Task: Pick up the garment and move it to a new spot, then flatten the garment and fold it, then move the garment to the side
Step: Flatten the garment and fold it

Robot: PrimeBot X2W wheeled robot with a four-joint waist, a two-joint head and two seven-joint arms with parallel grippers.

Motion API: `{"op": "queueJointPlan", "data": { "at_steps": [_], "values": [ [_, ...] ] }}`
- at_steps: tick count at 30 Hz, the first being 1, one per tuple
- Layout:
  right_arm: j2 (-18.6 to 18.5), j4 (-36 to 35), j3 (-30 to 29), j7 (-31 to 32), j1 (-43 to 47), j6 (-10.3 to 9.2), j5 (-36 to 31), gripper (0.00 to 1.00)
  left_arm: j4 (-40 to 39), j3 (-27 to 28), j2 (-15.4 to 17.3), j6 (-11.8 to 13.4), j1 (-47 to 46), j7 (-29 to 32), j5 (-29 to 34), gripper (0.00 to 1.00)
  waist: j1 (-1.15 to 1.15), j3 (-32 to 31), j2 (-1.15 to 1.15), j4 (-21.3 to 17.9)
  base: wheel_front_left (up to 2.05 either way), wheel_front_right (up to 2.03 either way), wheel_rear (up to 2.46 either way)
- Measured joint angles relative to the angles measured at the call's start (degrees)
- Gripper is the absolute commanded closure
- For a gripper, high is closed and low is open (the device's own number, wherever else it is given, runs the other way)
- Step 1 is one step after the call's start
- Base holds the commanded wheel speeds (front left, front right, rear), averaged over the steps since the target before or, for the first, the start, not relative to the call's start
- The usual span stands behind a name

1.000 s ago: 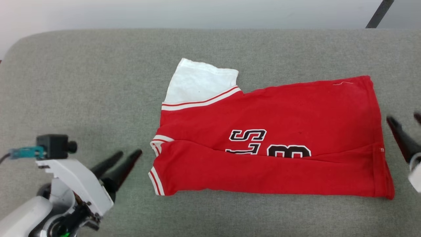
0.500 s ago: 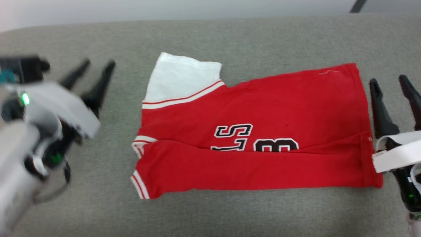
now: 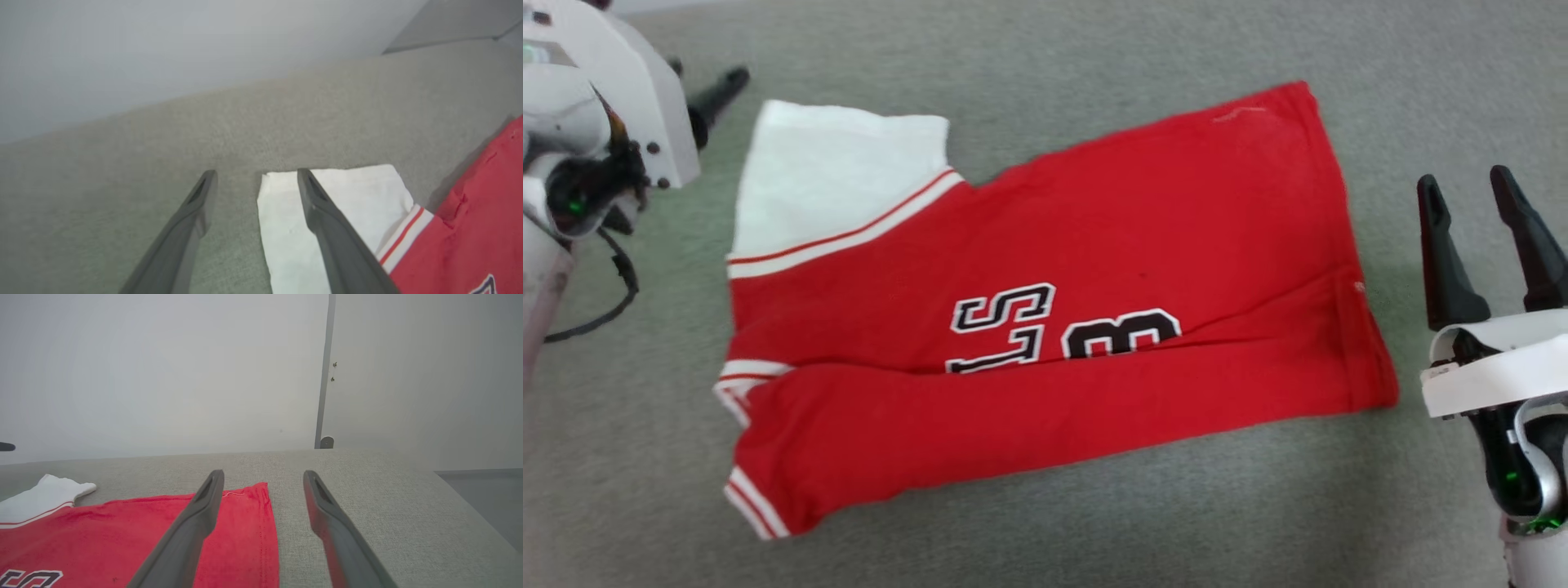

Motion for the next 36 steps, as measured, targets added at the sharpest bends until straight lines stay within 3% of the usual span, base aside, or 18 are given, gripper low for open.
{"op": "queueJointPlan", "data": {
  "at_steps": [3,6,14,15,16,17,18,22,25,29,36],
  "values": [
    [0.3,-0.2,1.1,0.4,0.0,0.0,0.2,0.0,4.0,-1.0,-0.8,-0.9,-1.8,10.7,-3.9,0.0,0.0,1.3,0.01,-1.9,0.0,0.0,0.0],
    [0.1,-0.7,2.0,1.0,0.1,0.0,0.7,0.0,5.8,-2.3,0.0,-1.2,-4.4,16.6,-4.3,0.0,0.0,2.5,0.0,-3.6,0.0,0.0,0.0],
    [-0.4,-1.4,2.7,1.9,-0.6,0.0,1.5,0.0,4.8,-4.6,0.6,-1.4,-6.0,21.0,-6.3,0.0,0.0,5.5,0.0,-6.0,0.0,0.0,0.0],
    [-0.4,-1.5,2.7,2.1,-0.8,0.0,1.6,0.0,4.5,-4.7,0.7,-1.4,-6.0,20.9,-6.5,0.09,0.0,5.8,0.0,-6.1,0.0,0.0,0.0],
    [-0.4,-1.5,2.7,2.4,-0.8,0.0,1.6,0.0,4.2,-5.0,0.8,-1.4,-6.0,20.5,-6.7,0.56,0.0,6.0,0.0,-6.1,0.0,0.0,0.0],
    [-0.4,-1.5,2.8,2.7,-0.8,0.0,1.7,0.0,3.7,-5.4,1.0,-1.4,-6.0,20.3,-6.7,0.81,0.0,6.1,0.0,-6.1,0.0,0.0,0.0],
    [-0.4,-1.4,2.7,3.1,-1.0,0.0,2.1,0.0,3.5,-5.5,1.0,-1.4,-5.9,20.1,-7.0,1.0,0.0,6.2,0.0,-5.9,0.0,0.0,0.0],
    [-1.2,-1.2,3.0,7.1,-3.6,0.0,3.2,0.0,2.5,-6.4,0.6,-1.4,-5.7,19.2,-8.0,1.0,0.0,6.3,0.0,-5.0,0.0,0.0,0.0],
    [-2.2,0.1,2.9,13.6,-7.6,0.0,3.4,0.0,1.4,-6.6,0.2,-1.4,-5.8,18.7,-9.5,1.0,0.0,6.5,0.0,-4.1,0.0,0.0,0.0],
    [-2.3,4.7,3.8,27.9,-17.4,0.0,3.4,0.0,0.0,-6.9,-0.3,-1.4,-6.3,17.4,-10.9,1.0,0.0,7.1,0.0,-2.9,0.0,0.0,0.0],
    [-2.0,19.3,5.2,53.6,-33.5,0.0,5.4,0.0,-2.8,-9.0,-2.3,-1.4,-7.8,16.4,-11.9,1.0,0.0,8.1,0.0,0.1,0.0,0.0,0.0]
  ]
}}
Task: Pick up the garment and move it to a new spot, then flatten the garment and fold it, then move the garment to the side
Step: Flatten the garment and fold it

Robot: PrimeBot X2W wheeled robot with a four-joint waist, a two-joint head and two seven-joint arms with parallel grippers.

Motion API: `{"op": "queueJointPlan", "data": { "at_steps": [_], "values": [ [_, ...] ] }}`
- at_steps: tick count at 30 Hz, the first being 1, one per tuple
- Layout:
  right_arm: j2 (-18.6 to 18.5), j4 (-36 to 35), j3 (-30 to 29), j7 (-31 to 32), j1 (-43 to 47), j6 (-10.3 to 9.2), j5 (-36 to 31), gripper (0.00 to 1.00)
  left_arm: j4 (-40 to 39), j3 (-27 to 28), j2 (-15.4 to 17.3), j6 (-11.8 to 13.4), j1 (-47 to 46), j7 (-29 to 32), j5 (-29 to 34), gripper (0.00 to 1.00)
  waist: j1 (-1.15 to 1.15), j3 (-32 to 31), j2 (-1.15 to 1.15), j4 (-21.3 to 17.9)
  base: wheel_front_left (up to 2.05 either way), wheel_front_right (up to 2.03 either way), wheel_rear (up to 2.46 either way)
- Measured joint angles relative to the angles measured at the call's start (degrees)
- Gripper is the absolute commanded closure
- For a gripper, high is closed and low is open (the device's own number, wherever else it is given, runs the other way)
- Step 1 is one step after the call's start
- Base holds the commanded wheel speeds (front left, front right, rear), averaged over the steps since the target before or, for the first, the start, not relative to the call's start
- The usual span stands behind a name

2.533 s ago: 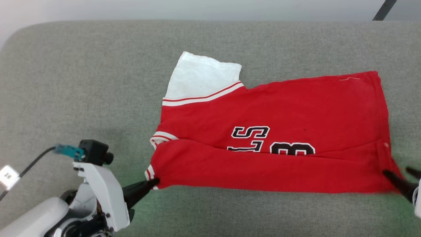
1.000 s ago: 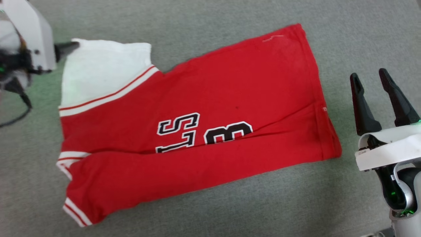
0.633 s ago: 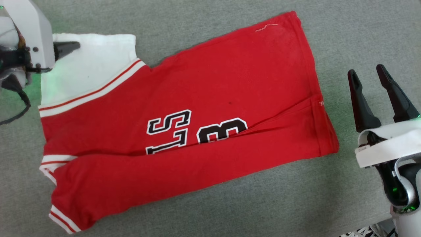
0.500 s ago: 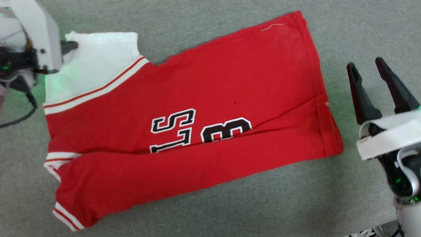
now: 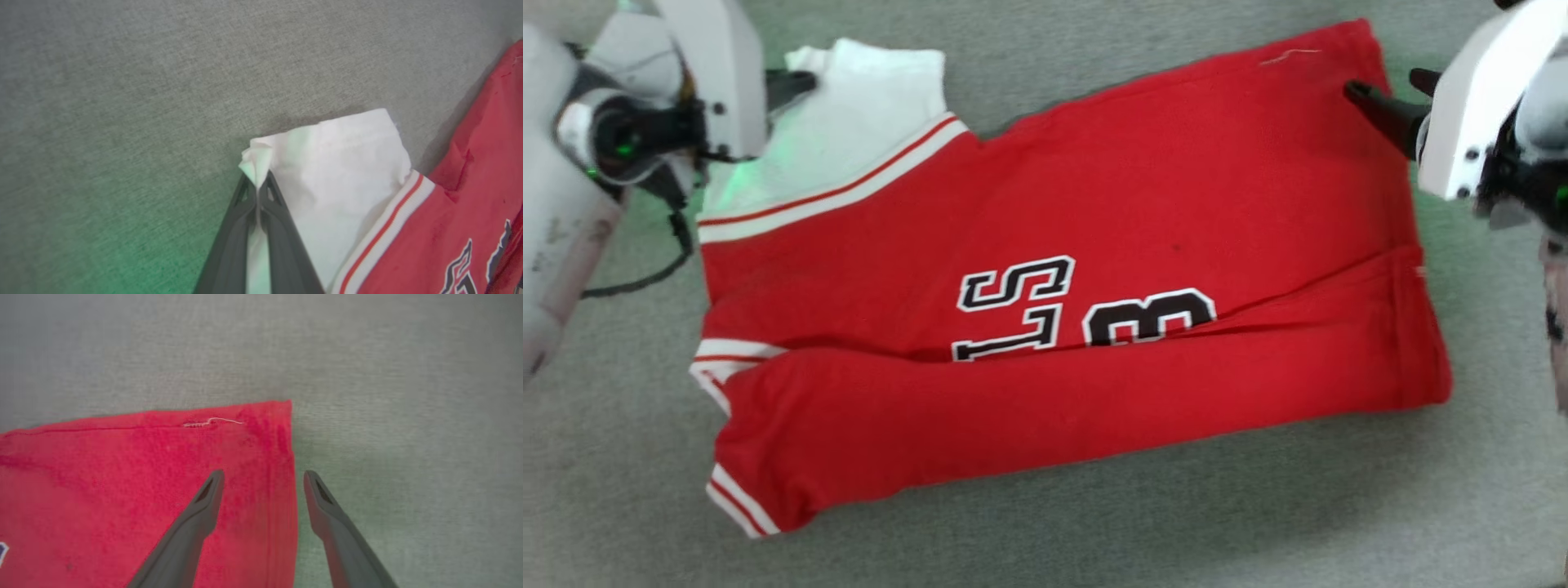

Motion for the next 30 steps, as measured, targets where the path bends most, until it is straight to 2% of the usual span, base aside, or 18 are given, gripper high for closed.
{"op": "queueJointPlan", "data": {
  "at_steps": [2,5,11,14,15,16,17,23,28,30],
  "values": [
    [0.0,3.3,-0.3,4.2,-3.3,0.0,0.1,0.0,-1.2,-0.8,-0.4,0.0,-0.5,-0.4,-0.1,1.0,0.0,0.4,0.0,1.0,0.0,0.0,0.0],
    [-0.4,7.1,-0.9,7.0,-7.7,0.0,-1.2,0.0,-2.8,-1.8,-0.4,0.0,-1.3,-0.7,-0.7,1.0,0.0,1.1,0.0,2.5,0.0,0.0,0.0],
    [-1.7,14.5,-1.2,6.9,-11.8,0.0,-7.5,0.0,-4.8,-3.4,-0.5,-0.1,-2.8,-2.1,-1.9,1.0,0.0,2.6,0.0,5.2,0.0,0.0,0.0],
    [-1.8,17.2,-0.9,6.5,-12.4,-0.05,-7.8,0.0,-5.2,-4.0,-0.8,-0.1,-3.3,-3.1,-2.7,1.0,0.0,3.2,0.0,6.3,0.0,0.0,0.0],
    [-1.8,18.0,-1.3,6.4,-13.1,-0.05,-7.6,0.69,-5.3,-4.2,-0.8,-0.1,-3.4,-3.4,-3.0,1.0,0.0,3.4,0.0,6.6,0.0,0.0,0.0],
    [-2.0,18.3,-0.8,6.4,-13.2,-0.08,-7.5,0.95,-5.4,-4.4,-0.9,-0.2,-3.5,-3.7,-3.1,1.0,0.0,3.6,0.0,6.8,0.0,0.0,0.0],
    [-2.3,18.3,-0.3,5.9,-13.3,-0.08,-7.3,1.0,-5.6,-4.6,-1.0,-0.2,-3.5,-4.2,-3.4,1.0,0.0,3.7,0.0,7.1,0.0,0.0,0.0],
    [-3.4,18.1,2.7,-1.6,-12.5,-0.07,-4.4,1.0,-7.8,-5.3,-0.6,-0.2,-2.6,-9.3,-4.9,1.0,0.0,2.7,0.0,8.1,0.0,0.0,0.0],
    [-6.0,14.4,7.4,-5.7,-8.2,-0.05,0.7,1.0,-13.1,-5.6,0.9,-0.1,-0.3,-15.4,-6.0,1.0,0.0,-0.2,0.0,8.9,0.0,0.0,0.0],
    [-8.2,11.8,9.3,-6.8,-5.8,-0.04,2.1,1.0,-16.5,-5.4,2.1,-0.2,1.2,-18.1,-6.9,1.0,0.0,-1.7,0.0,9.3,0.0,0.0,0.0]
  ]
}}
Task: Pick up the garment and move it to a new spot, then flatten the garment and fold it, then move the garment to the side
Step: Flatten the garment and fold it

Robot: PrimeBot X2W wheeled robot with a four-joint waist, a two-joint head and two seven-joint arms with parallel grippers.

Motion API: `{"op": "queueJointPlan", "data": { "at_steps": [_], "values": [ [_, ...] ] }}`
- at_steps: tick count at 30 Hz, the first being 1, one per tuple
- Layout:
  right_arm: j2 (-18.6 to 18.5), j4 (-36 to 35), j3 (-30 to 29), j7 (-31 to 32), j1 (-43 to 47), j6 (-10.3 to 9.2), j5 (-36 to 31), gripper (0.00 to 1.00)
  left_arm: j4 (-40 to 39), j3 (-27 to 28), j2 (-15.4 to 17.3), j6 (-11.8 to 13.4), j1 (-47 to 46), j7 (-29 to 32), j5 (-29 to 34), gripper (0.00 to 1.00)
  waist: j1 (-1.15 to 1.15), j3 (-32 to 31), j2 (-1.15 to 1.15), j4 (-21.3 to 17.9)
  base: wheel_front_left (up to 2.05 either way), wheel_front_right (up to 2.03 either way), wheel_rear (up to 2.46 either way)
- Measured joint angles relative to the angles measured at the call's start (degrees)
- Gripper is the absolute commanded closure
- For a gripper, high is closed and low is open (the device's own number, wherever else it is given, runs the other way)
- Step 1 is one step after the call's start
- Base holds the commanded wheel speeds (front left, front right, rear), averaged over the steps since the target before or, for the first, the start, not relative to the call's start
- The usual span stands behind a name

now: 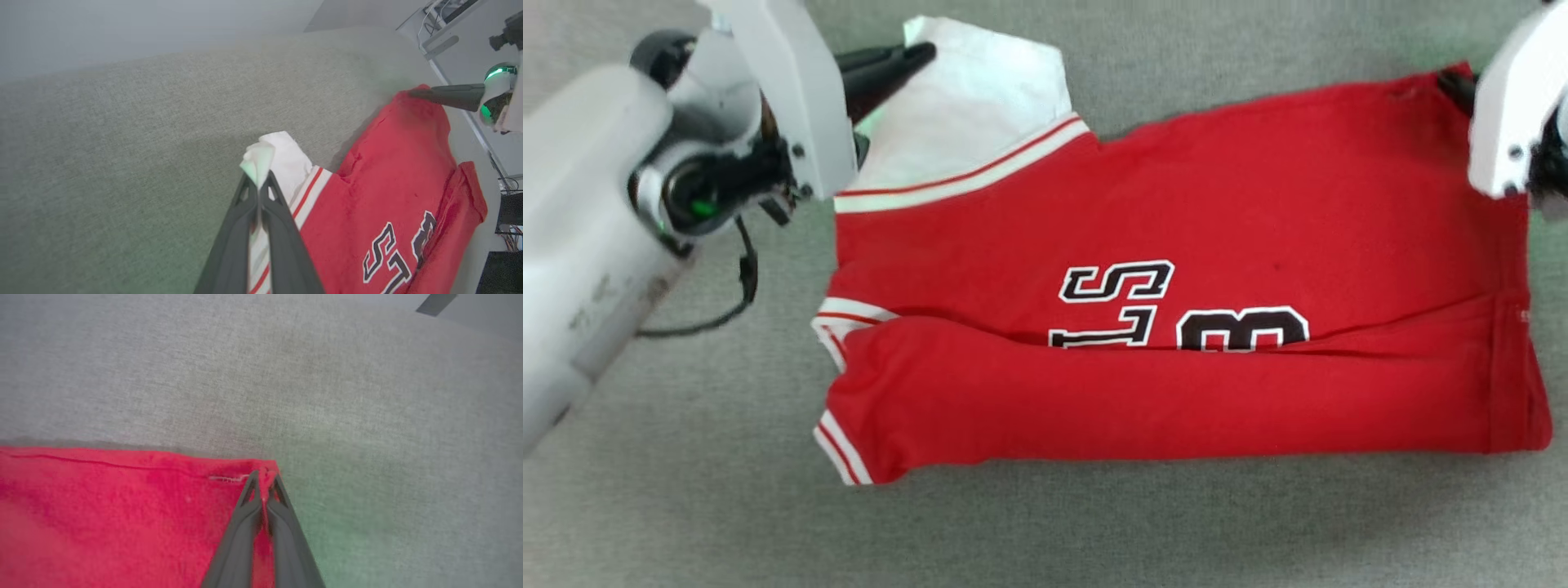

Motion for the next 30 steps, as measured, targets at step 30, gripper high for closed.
{"op": "queueJointPlan", "data": {
  "at_steps": [30],
  "values": [
    [-9.5,-35.0,-18.6,4.0,52.9,0.0,10.8,1.0,-25.7,-7.2,14.4,0.0,33.7,-30.4,2.2,1.0,0.0,-15.6,0.0,7.5,0.0,0.0,0.0]
  ]
}}
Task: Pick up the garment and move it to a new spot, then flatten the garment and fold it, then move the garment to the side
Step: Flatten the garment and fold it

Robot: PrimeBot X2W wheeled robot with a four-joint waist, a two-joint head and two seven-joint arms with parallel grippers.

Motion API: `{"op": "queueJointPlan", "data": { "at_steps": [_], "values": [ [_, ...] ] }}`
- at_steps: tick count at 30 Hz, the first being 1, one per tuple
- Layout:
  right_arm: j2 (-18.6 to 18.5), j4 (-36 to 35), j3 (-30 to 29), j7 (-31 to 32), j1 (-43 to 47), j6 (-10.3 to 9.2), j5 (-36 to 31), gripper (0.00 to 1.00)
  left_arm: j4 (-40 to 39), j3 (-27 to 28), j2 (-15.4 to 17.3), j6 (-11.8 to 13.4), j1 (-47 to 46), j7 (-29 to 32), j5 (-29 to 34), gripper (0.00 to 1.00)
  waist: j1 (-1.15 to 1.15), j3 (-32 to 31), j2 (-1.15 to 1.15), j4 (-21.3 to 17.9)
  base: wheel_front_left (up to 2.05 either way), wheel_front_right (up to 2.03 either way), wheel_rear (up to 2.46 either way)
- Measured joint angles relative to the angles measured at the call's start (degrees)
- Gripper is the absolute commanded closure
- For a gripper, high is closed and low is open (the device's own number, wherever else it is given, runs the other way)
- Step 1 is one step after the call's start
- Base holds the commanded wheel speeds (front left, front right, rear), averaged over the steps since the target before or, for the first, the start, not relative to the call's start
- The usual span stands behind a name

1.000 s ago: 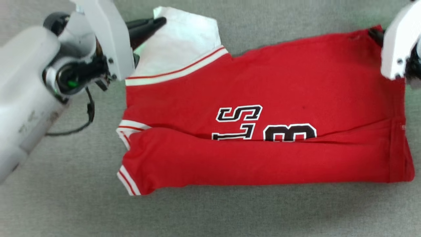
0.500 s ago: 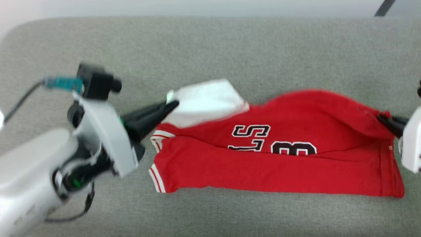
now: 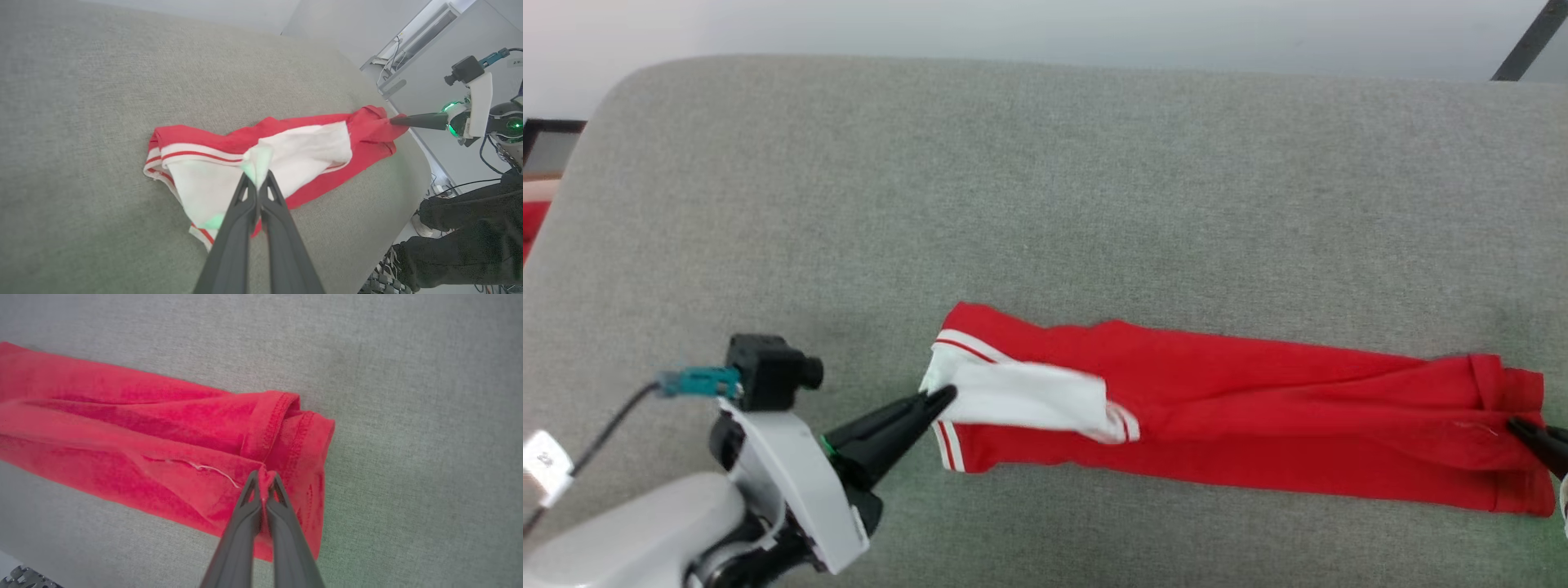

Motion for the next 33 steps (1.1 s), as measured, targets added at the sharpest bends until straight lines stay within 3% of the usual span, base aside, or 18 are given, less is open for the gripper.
{"op": "queueJointPlan", "data": {
  "at_steps": [13,17,18,19,20,21,22,23,33],
  "values": [
    [4.4,8.9,0.2,-8.0,-2.3,0.0,-3.3,1.0,15.8,0.3,-11.9,0.0,4.4,-3.5,2.9,1.0,0.0,2.5,0.0,-0.1,0.0,0.0,0.0],
    [4.8,10.2,1.1,-9.4,-3.3,0.0,-3.2,1.0,19.4,0.7,-13.2,0.0,4.5,-3.6,3.8,1.0,0.0,2.8,0.0,-0.5,0.0,0.0,0.0],
    [4.9,10.4,1.2,-9.5,-3.6,0.0,-3.2,1.0,19.9,1.0,-13.6,0.0,4.6,-3.6,3.7,0.94,0.0,2.8,0.0,-0.6,0.0,0.0,0.0],
    [4.9,10.4,1.4,-9.8,-3.8,0.0,-3.1,0.98,20.2,1.3,-13.9,0.0,4.7,-3.6,3.7,0.7,0.0,2.7,0.0,-0.7,0.0,0.0,0.0],
    [4.9,10.4,1.7,-10.0,-3.8,0.0,-2.9,0.71,20.5,1.8,-14.0,0.0,5.0,-3.6,3.7,0.51,0.0,2.5,0.0,-0.8,0.0,0.0,0.0],
    [5.0,10.3,1.8,-10.2,-3.9,0.0,-2.6,0.52,20.7,2.7,-14.1,0.0,5.4,-3.6,3.7,0.13,0.0,2.3,0.0,-0.9,0.0,0.0,0.0],
    [5.1,10.0,1.7,-10.3,-3.9,0.0,-2.3,0.11,20.6,3.6,-14.0,0.0,5.9,-3.6,3.7,0.0,0.0,2.1,0.0,-1.0,0.0,0.0,0.0],
    [5.3,9.7,1.5,-10.4,-3.9,0.0,-1.8,0.0,20.4,4.6,-13.9,0.0,6.4,-3.7,3.6,0.0,0.0,1.8,0.0,-1.1,0.0,0.0,0.0],
    [3.7,5.0,-2.9,-5.2,-3.3,0.0,-0.5,0.0,16.7,19.8,-13.3,0.3,15.4,-3.7,6.0,0.0,0.0,-1.0,0.0,-1.2,0.0,0.0,0.0]
  ]
}}
